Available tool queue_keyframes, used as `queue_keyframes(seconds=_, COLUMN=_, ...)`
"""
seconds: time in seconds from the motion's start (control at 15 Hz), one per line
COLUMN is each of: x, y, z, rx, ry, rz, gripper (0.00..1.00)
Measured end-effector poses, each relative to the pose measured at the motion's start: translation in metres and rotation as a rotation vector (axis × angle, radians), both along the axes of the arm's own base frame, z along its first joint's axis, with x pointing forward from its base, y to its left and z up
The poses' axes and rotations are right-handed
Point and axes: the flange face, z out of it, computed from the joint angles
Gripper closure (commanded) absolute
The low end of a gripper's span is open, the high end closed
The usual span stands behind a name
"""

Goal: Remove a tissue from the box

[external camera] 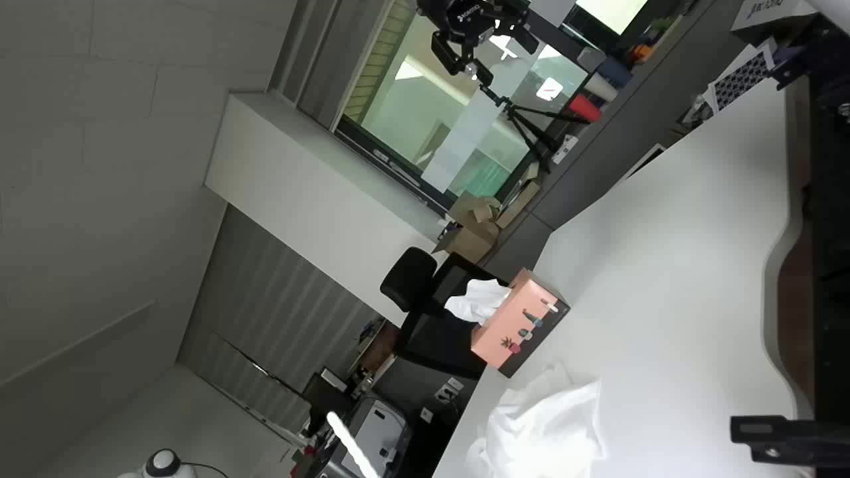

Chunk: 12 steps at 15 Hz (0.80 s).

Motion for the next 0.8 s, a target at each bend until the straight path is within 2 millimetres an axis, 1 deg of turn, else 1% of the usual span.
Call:
queue_keyframes(seconds=0.6, x=0.0001, y=-0.0001, z=0.0, rx=0.0, ry=-0.001, rz=0.002, gripper=0.0)
queue_keyframes(seconds=0.8, x=0.0076, y=-0.0025, z=-0.0039, rx=-0.022, ry=-0.026, rz=0.087, gripper=0.0)
